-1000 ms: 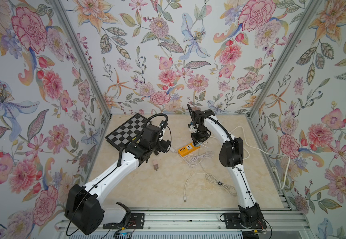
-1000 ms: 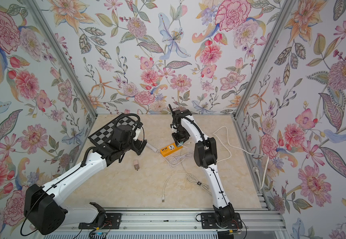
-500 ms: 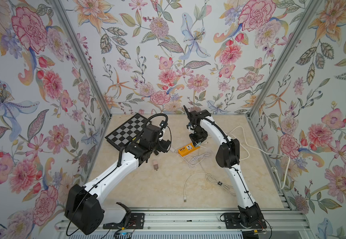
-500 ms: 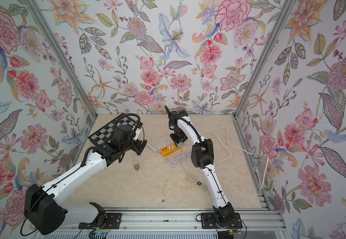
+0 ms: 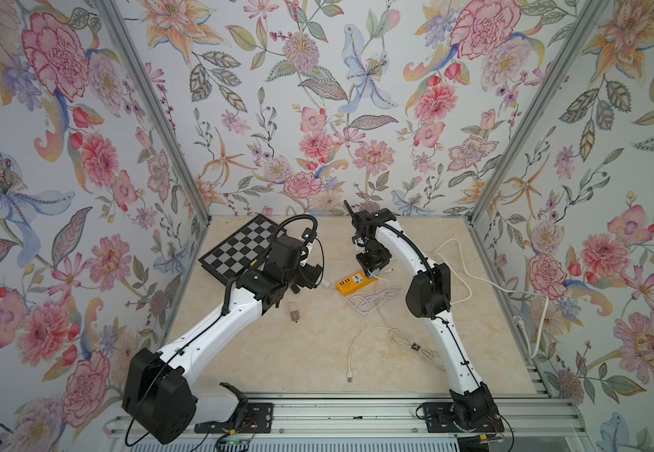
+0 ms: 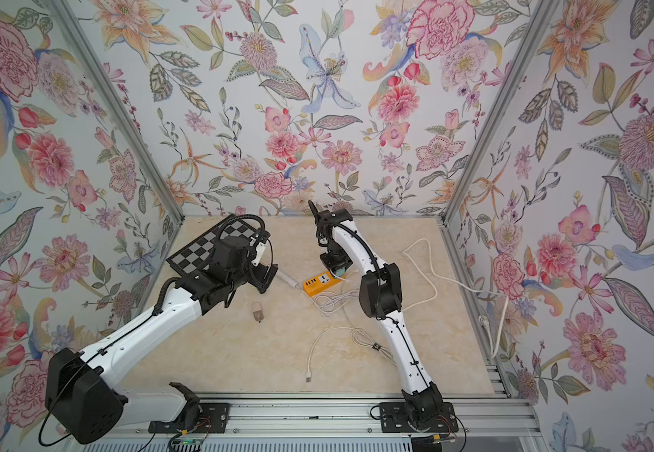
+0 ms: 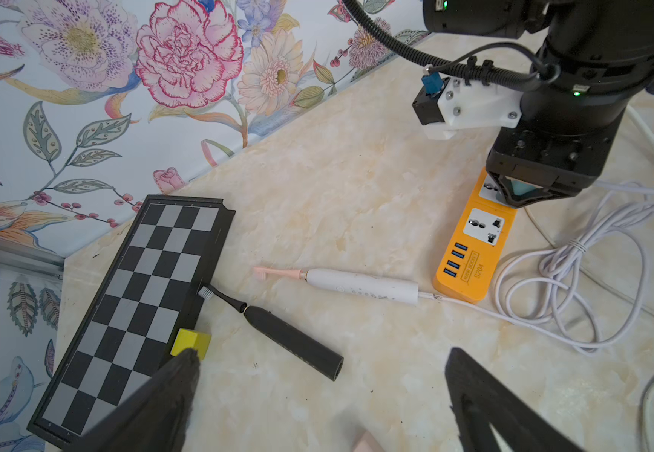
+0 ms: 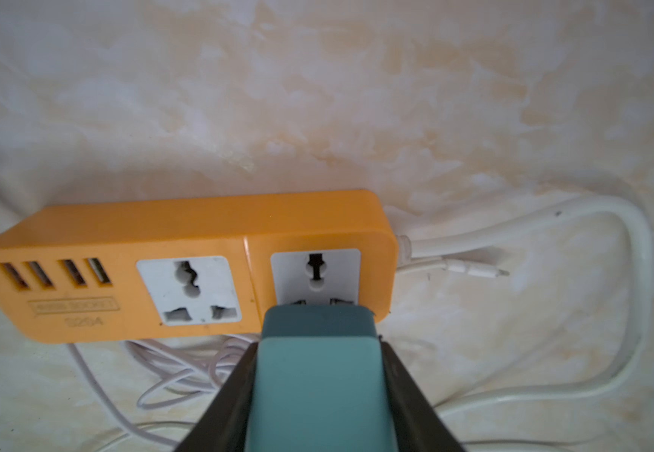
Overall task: Charge the electric toothbrush
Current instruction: Insert the plug into the socket.
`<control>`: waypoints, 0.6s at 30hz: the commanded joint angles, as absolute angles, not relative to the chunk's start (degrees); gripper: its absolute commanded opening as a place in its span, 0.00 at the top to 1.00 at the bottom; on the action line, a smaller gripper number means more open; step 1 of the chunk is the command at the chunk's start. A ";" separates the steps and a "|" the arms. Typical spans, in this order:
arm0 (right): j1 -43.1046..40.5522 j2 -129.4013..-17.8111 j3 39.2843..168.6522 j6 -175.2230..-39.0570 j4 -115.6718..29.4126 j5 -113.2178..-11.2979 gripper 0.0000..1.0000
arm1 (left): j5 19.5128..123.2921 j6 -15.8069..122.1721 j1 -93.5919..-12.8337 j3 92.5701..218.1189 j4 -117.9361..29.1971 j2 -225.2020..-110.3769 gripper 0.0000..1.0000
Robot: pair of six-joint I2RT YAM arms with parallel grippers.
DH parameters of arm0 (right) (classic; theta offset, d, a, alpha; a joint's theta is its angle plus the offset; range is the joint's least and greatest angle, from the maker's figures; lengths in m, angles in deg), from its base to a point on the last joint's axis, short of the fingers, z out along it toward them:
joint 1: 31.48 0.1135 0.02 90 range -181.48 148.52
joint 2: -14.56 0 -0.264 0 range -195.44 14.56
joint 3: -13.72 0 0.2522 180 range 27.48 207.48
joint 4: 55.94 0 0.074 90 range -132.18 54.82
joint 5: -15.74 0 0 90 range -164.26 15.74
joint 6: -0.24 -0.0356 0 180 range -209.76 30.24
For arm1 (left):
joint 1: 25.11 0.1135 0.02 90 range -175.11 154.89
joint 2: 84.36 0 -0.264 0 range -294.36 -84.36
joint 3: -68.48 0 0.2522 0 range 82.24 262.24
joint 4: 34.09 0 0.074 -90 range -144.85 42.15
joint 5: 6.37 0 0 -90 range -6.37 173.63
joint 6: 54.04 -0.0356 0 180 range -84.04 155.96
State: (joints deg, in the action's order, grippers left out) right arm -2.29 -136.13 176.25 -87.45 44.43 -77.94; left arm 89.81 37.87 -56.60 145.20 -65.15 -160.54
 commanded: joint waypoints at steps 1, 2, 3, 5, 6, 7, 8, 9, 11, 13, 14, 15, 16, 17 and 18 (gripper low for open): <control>-0.92 -147.55 170.29 -88.11 31.93 -75.06 0.80 | 89.27 38.10 -56.05 144.55 -65.52 -160.30 0.01; -0.92 -147.12 169.88 -88.23 31.44 -74.94 0.79 | 89.23 38.16 -56.05 144.57 -65.52 -160.21 0.01; -0.95 -146.61 169.29 -88.11 30.68 -74.84 0.77 | 89.34 38.08 -56.05 144.55 -65.45 -160.21 0.01; -1.10 -145.59 168.64 -87.99 29.42 -73.72 0.73 | 89.49 38.04 -56.03 144.55 -65.52 -160.17 0.01; -1.32 -145.08 168.88 -88.18 29.13 -72.91 0.71 | 89.47 38.07 -56.05 144.55 -65.47 -160.18 0.01; -1.42 -144.44 169.21 -88.22 28.87 -72.61 0.69 | 89.44 38.07 -56.05 144.55 -65.47 -160.13 0.01; -1.35 -143.70 169.42 -88.09 28.60 -72.54 0.68 | 89.56 37.96 -56.01 144.55 -65.47 -160.12 0.01; -1.35 -142.79 169.63 -87.91 28.41 -72.59 0.68 | 89.63 37.97 -56.06 144.55 -65.52 -160.10 0.01; -1.33 -141.15 170.08 -87.65 28.38 -73.25 0.67 | 89.74 37.98 -56.08 144.47 -65.51 -160.21 0.01; -1.48 -139.39 169.81 -87.38 28.38 -73.58 0.64 | 89.70 37.98 -56.05 144.47 -65.45 -160.21 0.01; -1.58 -138.77 169.62 -87.23 28.38 -73.48 0.62 | 89.61 37.98 -56.05 144.47 -65.52 -160.25 0.01; -1.74 -138.10 169.34 -87.08 28.37 -73.58 0.61 | 89.62 37.98 -56.05 144.51 -65.46 -160.30 0.01; -1.83 -137.45 168.95 -86.89 28.40 -73.76 0.60 | 89.60 37.95 -56.04 144.51 -65.47 -160.30 0.01; -1.93 -136.72 168.56 -86.69 28.39 -73.98 0.58 | 89.53 37.93 -56.05 144.55 -65.52 -160.30 0.01; -1.92 -136.07 168.29 -86.46 28.40 -74.34 0.56 | 89.50 37.98 -56.05 144.55 -65.47 -160.24 0.01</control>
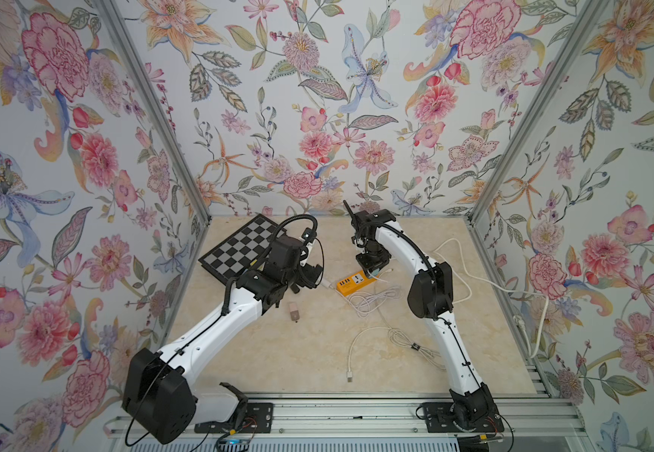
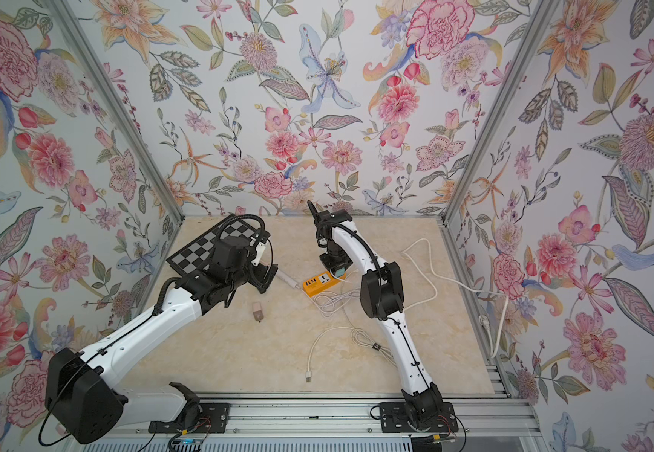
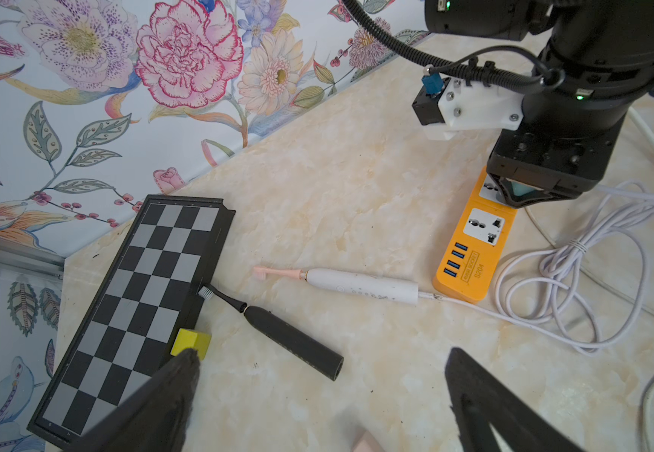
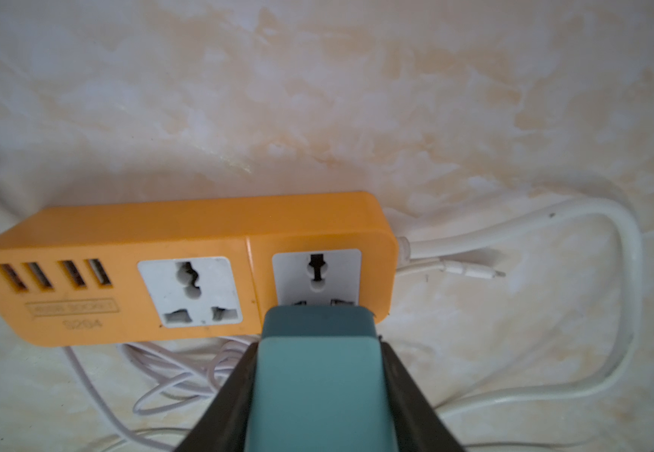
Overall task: Charge the electric toothbrush
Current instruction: Insert the plug into the socket.
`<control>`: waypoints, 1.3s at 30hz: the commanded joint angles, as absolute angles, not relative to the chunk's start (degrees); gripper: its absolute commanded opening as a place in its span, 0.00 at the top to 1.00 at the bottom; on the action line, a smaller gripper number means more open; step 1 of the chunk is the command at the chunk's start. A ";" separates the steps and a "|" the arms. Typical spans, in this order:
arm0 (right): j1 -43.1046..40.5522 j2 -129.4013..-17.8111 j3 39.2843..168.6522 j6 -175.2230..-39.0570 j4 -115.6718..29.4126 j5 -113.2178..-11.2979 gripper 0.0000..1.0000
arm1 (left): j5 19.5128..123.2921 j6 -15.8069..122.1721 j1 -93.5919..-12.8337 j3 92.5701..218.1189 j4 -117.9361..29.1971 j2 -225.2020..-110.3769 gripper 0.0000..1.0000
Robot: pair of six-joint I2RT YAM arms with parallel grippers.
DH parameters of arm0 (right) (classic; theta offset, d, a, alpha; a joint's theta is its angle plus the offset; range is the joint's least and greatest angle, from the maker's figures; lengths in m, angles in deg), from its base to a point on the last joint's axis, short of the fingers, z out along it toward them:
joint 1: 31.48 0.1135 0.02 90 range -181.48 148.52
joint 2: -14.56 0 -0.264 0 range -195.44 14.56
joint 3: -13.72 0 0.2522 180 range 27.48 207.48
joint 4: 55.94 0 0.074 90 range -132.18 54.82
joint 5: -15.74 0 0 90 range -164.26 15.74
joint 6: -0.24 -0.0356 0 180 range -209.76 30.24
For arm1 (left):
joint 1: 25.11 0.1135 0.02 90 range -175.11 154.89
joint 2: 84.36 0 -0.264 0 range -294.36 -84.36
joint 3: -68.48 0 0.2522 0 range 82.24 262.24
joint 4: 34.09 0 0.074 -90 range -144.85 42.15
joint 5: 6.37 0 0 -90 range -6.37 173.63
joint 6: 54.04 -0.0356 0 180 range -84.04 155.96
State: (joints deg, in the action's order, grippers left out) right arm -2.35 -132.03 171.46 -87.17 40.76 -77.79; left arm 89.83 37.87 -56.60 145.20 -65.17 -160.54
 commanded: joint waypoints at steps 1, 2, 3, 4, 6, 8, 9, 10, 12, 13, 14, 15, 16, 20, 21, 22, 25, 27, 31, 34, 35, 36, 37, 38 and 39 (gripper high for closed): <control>-1.90 -135.47 168.12 -86.20 28.36 -74.47 0.53 | 89.47 37.93 -56.05 144.55 -65.47 -160.29 0.01; -1.78 -134.85 168.11 -85.93 28.39 -74.45 0.50 | 89.48 37.96 -56.05 144.55 -65.49 -160.30 0.01; -1.71 -134.33 168.18 -85.69 28.40 -74.41 0.48 | 89.53 37.98 -56.05 144.55 -65.51 -160.30 0.01; -1.70 -133.88 168.32 -85.59 28.39 -74.38 0.46 | 89.49 37.98 -56.05 144.55 -65.50 -160.32 0.01; -1.60 -133.05 169.16 -85.67 28.40 -74.73 0.44 | 89.52 37.96 -56.06 144.55 -65.55 -160.38 0.01; -1.59 -132.36 170.00 -85.80 28.40 -74.73 0.41 | 89.51 37.98 -56.06 144.55 -65.60 -160.45 0.01; -1.55 -132.01 170.42 -85.89 28.40 -74.70 0.39 | 89.58 37.98 -56.02 144.55 -65.61 -160.47 0.01; -1.56 -131.60 170.52 -85.78 28.33 -74.60 0.39 | 89.52 37.96 -56.07 144.55 -65.56 -160.47 0.01; -1.68 -130.41 170.35 -85.87 28.41 -75.08 0.38 | 89.58 37.98 -56.11 144.55 -65.61 -160.40 0.01; -1.76 -129.70 169.98 -85.94 28.38 -75.37 0.39 | 89.59 37.93 -56.05 144.55 -65.61 -160.39 0.01; -1.78 -128.84 169.36 -86.06 28.38 -75.68 0.38 | 89.53 37.98 -56.05 144.55 -65.61 -160.39 0.01; -1.94 -127.94 168.56 -86.04 28.38 -75.75 0.38 | 89.59 37.98 -56.10 144.55 -65.61 -160.39 0.01; -2.01 -127.19 167.94 -86.06 28.40 -75.44 0.38 | 89.49 37.98 -56.05 144.55 -65.63 -160.39 0.01; -2.29 -124.83 164.82 -86.22 28.40 -74.32 0.37 | 89.33 37.98 -56.05 144.55 -65.61 -160.34 0.01; -2.38 -124.26 163.69 -86.29 28.33 -74.83 0.38 | 89.38 37.94 -56.07 144.55 -65.61 -160.30 0.01; -2.38 -123.75 162.69 -86.32 28.31 -75.09 0.41 | 89.43 37.98 -56.05 144.55 -65.61 -160.23 0.01; -3.15 -122.77 159.11 -86.72 27.71 -74.01 0.49 | 89.56 37.98 -56.05 144.55 -65.61 -160.03 0.01; -3.68 -122.05 156.31 -86.95 26.47 -73.01 0.55 | 89.47 37.98 -56.05 144.55 -65.61 -160.06 0.01; -4.16 -120.73 152.08 -86.88 24.28 -73.43 0.61 | 89.47 38.07 -56.05 144.55 -65.61 -160.03 0.01; -4.86 -120.53 148.88 -86.33 22.00 -73.16 0.67 | 89.47 38.07 -56.03 144.58 -65.56 -159.98 0.01; -5.07 -120.74 147.91 -86.39 21.13 -72.36 0.69 | 89.47 38.07 -56.05 144.56 -65.60 -159.96 0.01; -5.06 -121.15 147.27 -86.63 20.53 -71.81 0.70 | 89.36 38.06 -56.05 144.60 -65.61 -160.03 0.01; -4.91 -121.54 146.78 -86.82 19.97 -71.31 0.70 | 89.43 38.04 -56.14 144.61 -65.60 -160.03 0.01; -4.65 -121.90 146.04 -86.90 18.98 -70.68 0.71 | 89.43 38.07 -56.05 144.64 -65.60 -160.03 0.01; -4.35 -122.39 145.35 -86.89 18.25 -70.56 0.71 | 89.43 38.07 -56.05 144.62 -65.61 -160.16 0.01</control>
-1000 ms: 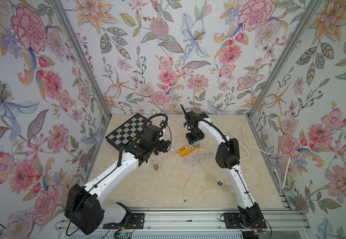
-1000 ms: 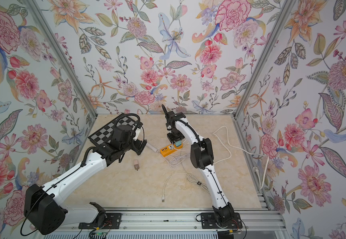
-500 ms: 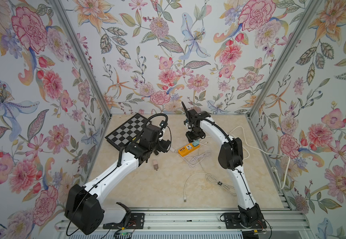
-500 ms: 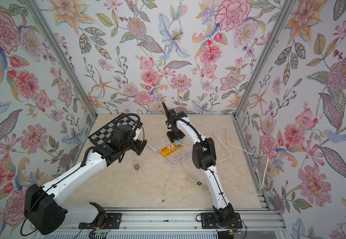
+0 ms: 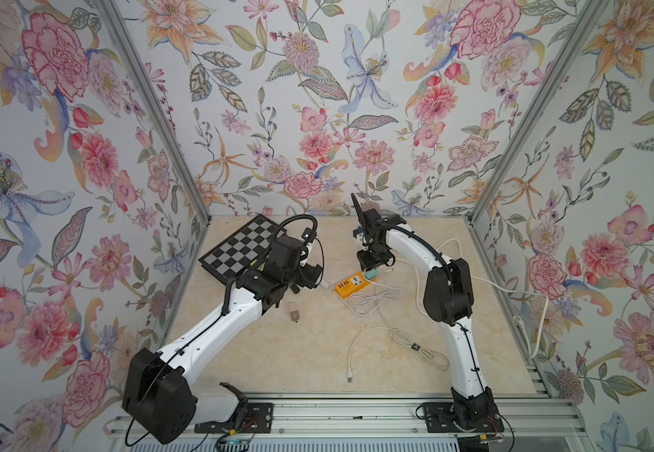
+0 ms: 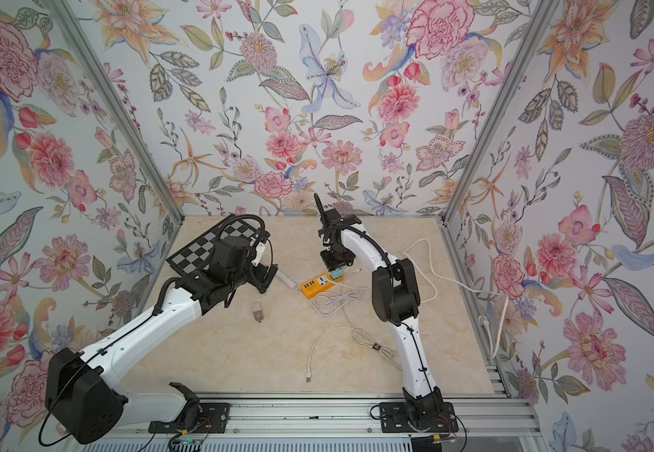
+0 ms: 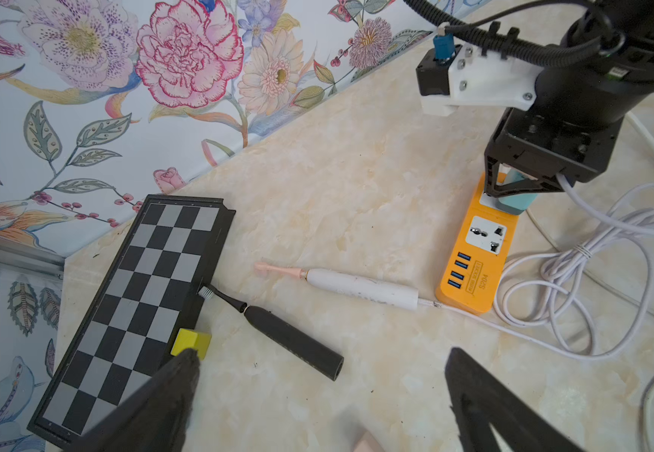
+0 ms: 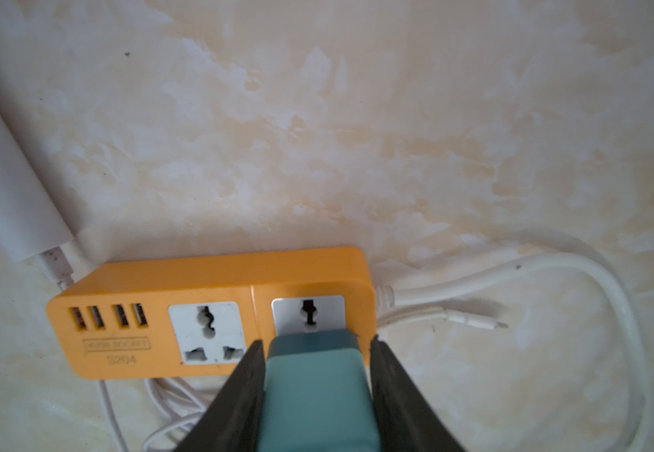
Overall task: Charge the electric toothbrush
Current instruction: Insert the plug into the socket, then pick up the charging cable from the center of the board.
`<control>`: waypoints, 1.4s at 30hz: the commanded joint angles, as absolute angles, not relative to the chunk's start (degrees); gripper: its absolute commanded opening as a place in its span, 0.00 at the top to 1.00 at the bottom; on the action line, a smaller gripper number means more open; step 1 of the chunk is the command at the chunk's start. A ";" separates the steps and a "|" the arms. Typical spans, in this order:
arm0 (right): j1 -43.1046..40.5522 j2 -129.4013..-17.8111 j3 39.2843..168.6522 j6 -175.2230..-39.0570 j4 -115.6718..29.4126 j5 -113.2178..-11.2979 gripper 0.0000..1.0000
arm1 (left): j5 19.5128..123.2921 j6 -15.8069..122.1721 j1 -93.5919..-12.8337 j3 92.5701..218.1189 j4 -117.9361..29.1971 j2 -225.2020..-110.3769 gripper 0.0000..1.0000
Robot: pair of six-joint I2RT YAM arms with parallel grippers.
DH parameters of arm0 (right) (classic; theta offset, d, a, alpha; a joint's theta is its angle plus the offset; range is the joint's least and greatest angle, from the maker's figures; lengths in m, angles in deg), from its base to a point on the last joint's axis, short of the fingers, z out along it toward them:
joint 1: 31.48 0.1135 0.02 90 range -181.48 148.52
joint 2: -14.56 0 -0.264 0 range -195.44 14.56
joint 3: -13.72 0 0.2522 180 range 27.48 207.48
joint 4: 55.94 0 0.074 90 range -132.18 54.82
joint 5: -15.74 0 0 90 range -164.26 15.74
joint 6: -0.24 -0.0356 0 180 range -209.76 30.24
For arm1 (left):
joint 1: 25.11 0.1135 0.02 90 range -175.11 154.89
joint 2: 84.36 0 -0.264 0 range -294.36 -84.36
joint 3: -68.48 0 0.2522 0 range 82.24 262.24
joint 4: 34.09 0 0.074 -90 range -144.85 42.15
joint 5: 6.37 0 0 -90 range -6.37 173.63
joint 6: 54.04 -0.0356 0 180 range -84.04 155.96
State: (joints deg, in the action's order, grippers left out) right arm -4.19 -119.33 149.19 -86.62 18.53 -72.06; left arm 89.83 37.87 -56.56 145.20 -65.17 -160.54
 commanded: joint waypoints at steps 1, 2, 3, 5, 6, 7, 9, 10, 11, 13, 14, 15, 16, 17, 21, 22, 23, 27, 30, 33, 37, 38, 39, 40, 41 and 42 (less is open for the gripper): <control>-4.05 -122.85 144.94 -86.99 17.69 -70.83 0.72 | 89.50 38.07 -56.05 144.61 -65.56 -160.12 0.01; -3.72 -123.32 144.43 -87.11 17.26 -71.78 0.72 | 89.46 38.03 -56.05 144.64 -65.61 -160.12 0.01; -3.53 -123.80 143.87 -87.18 16.78 -72.80 0.73 | 89.47 38.01 -56.05 144.64 -65.60 -160.06 0.01; -3.29 -124.05 142.05 -87.39 15.89 -75.14 0.75 | 89.56 37.96 -56.05 144.55 -65.58 -160.03 0.01; -3.02 -124.00 141.52 -87.35 15.88 -77.27 0.76 | 89.58 37.96 -56.03 144.53 -65.60 -159.95 0.01; -2.87 -123.54 140.87 -87.09 15.84 -78.28 0.76 | 89.58 37.96 -56.05 144.55 -65.61 -159.95 0.01; -2.85 -121.34 140.16 -87.27 15.70 -76.76 0.75 | 89.42 38.07 -56.05 144.55 -65.51 -160.08 0.01; -2.99 -120.18 140.48 -87.41 15.50 -75.56 0.73 | 89.31 38.01 -56.06 144.55 -65.44 -160.20 0.01; -2.90 -118.66 141.55 -87.71 15.53 -74.98 0.69 | 89.29 38.07 -56.05 144.55 -65.46 -160.36 0.01; -2.57 -116.18 145.23 -87.77 15.43 -74.69 0.56 | 89.18 38.06 -56.06 144.55 -65.41 -160.72 0.01; -2.47 -115.27 148.24 -88.04 15.63 -74.38 0.51 | 89.23 38.04 -56.05 144.55 -65.43 -161.00 0.01; -2.47 -114.75 151.48 -88.61 15.61 -73.78 0.46 | 89.16 38.07 -55.97 144.55 -65.26 -161.00 0.01; -2.45 -114.52 154.61 -89.02 15.59 -72.55 0.43 | 88.97 38.04 -55.93 144.47 -64.96 -161.00 0.01; -2.47 -114.39 158.06 -89.64 15.65 -70.78 0.39 | 88.82 38.07 -55.81 144.38 -64.59 -160.87 0.01; -3.23 -114.09 168.85 -92.66 15.59 -65.77 0.24 | 88.63 40.43 -55.86 144.85 -63.76 -159.09 0.01; -3.65 -113.37 169.63 -93.08 15.61 -64.89 0.23 | 88.24 42.12 -55.92 145.19 -63.63 -158.60 0.01; -4.21 -112.12 169.58 -93.58 15.64 -63.74 0.23 | 87.00 44.52 -56.03 145.50 -63.50 -157.93 0.01; -5.70 -98.73 153.32 -94.05 10.78 -62.29 0.30 | 85.04 57.26 -59.64 143.02 -60.81 -154.99 0.05; -6.56 -79.96 123.89 -95.33 -6.38 -59.59 0.29 | 88.01 68.04 -67.20 136.90 -55.86 -154.13 0.14; -9.52 -64.60 101.49 -99.70 -17.87 -56.25 0.30 | 88.94 76.32 -75.63 131.67 -53.40 -157.64 0.21; -11.49 -53.37 85.22 -103.42 -20.03 -56.58 0.31 | 89.59 85.47 -88.31 135.50 -62.38 -169.78 0.38; -11.75 -51.67 82.73 -104.08 -19.95 -56.51 0.30 | 90.13 87.46 -91.25 137.41 -65.73 -172.98 0.41; -11.92 -50.33 80.98 -104.68 -19.94 -56.50 0.30 | 90.40 89.30 -93.53 138.83 -68.12 -176.06 0.43; -12.09 -49.00 79.26 -105.31 -19.98 -56.36 0.30 | 90.08 91.00 -95.58 139.80 -70.11 -178.36 0.45; -12.14 -47.98 78.10 -105.61 -19.96 -56.11 0.30 | 89.68 92.39 -96.92 140.11 -71.29 -179.84 0.46; -12.31 -47.10 76.95 -105.78 -19.94 -56.11 0.29 | 89.29 93.71 -97.53 139.71 -71.81 -180.60 0.47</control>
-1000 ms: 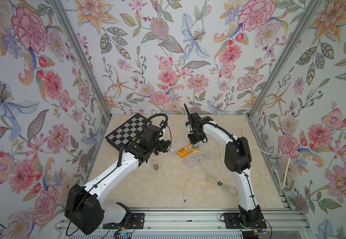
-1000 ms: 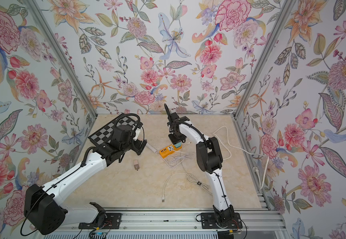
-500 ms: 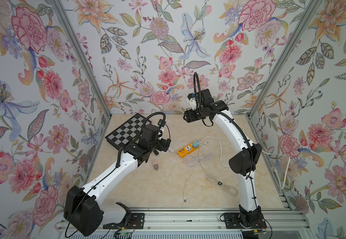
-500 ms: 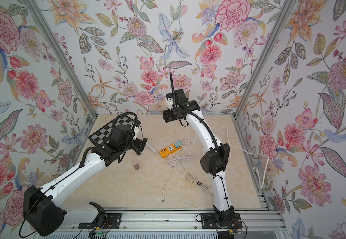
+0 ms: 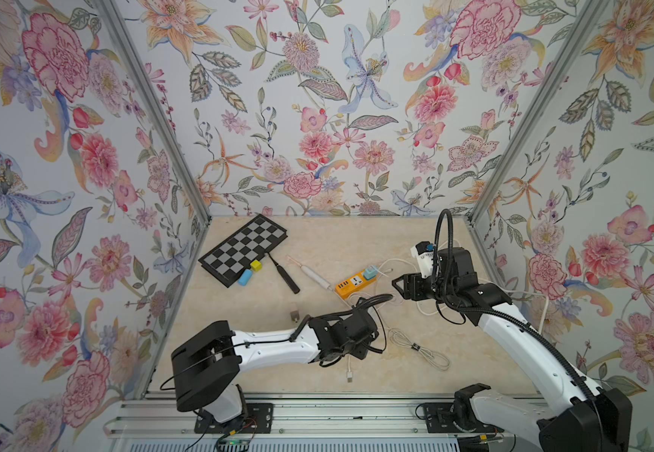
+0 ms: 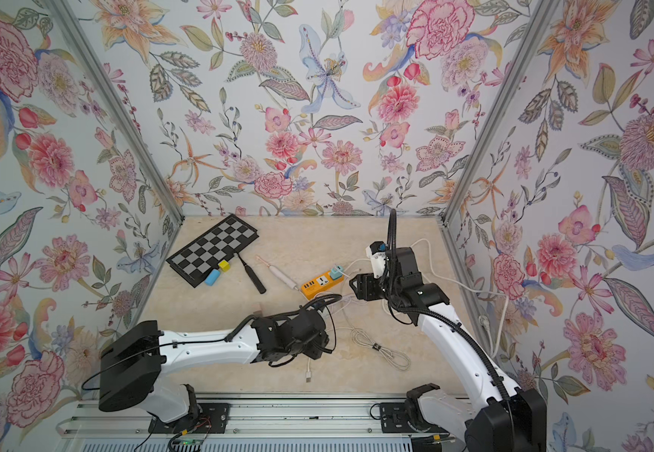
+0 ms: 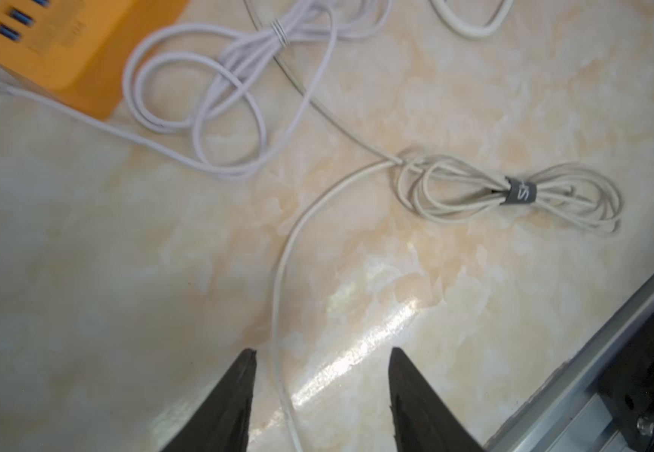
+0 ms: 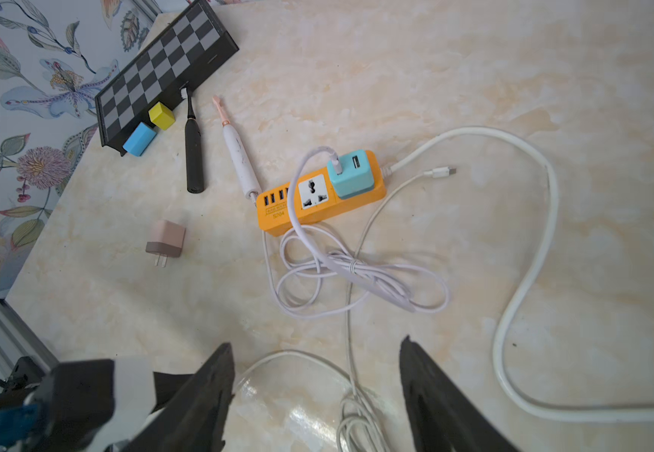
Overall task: Charge the electric toothbrush
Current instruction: Pick up the charging cable from the center of the board.
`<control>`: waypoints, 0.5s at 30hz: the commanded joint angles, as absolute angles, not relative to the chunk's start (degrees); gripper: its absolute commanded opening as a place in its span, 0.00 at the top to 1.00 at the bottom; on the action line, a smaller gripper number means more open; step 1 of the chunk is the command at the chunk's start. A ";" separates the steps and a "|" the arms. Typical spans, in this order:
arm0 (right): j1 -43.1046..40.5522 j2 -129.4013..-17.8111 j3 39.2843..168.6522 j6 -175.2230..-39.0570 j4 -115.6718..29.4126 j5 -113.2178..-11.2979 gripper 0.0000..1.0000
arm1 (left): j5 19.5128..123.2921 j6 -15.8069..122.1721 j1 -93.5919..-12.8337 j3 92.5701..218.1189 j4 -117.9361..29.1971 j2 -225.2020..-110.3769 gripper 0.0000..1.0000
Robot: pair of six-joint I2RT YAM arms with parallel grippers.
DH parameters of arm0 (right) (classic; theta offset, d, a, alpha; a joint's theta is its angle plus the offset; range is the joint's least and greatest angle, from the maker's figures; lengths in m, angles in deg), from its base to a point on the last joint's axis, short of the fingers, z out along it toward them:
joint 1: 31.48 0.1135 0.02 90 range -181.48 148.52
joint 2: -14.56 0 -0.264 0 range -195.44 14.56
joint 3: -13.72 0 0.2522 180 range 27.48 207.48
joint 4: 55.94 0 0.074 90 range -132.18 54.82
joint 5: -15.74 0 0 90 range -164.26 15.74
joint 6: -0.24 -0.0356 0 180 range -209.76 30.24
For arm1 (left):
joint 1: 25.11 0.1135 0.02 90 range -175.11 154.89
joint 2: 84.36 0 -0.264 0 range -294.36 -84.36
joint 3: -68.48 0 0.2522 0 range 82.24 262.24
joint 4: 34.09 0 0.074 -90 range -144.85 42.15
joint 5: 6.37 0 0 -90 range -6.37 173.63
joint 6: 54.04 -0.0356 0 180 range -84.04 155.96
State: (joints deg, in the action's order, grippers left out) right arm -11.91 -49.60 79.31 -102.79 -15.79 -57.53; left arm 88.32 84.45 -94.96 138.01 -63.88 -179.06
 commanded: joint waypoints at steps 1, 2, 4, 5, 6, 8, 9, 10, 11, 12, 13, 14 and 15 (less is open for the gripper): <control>-12.44 -46.61 76.20 -105.87 -19.95 -56.30 0.29 | 88.35 94.71 -98.11 139.05 -71.54 -181.30 0.49; -12.46 -46.43 75.78 -105.96 -20.02 -56.29 0.29 | 87.84 95.38 -98.44 138.39 -71.38 -181.66 0.50; -12.49 -46.69 75.67 -105.98 -19.98 -55.77 0.28 | 89.03 96.21 -98.93 138.05 -72.83 -182.33 0.51; -12.51 -47.01 75.84 -105.93 -19.94 -55.42 0.28 | 89.84 96.26 -99.06 138.18 -74.00 -182.89 0.52; -12.49 -47.34 76.05 -105.91 -19.94 -54.92 0.28 | 90.74 96.41 -99.09 138.23 -74.94 -183.26 0.53; -12.52 -48.10 76.77 -105.77 -19.99 -54.16 0.28 | 92.38 96.43 -99.28 138.14 -76.58 -183.89 0.55; -12.52 -48.40 77.06 -105.71 -19.94 -53.92 0.28 | 93.03 96.56 -99.35 137.84 -76.93 -183.89 0.55; -12.55 -48.76 77.39 -105.64 -19.97 -53.69 0.28 | 93.44 96.61 -99.40 137.33 -77.03 -183.94 0.56; -12.49 -49.10 77.60 -105.54 -19.90 -53.68 0.28 | 93.60 96.54 -99.41 136.78 -77.24 -183.84 0.56; -12.52 -49.37 77.77 -105.48 -19.96 -53.49 0.28 | 93.94 96.48 -99.38 136.43 -77.34 -183.68 0.56; -12.41 -49.72 77.92 -105.48 -19.97 -53.33 0.28 | 94.08 95.98 -99.39 136.15 -76.96 -183.22 0.56; -12.36 -50.04 77.98 -105.47 -20.02 -53.24 0.28 | 94.45 95.36 -99.45 135.90 -76.58 -182.46 0.55; -12.37 -50.29 78.05 -105.43 -19.94 -53.11 0.28 | 95.27 94.99 -99.39 135.72 -76.54 -181.39 0.53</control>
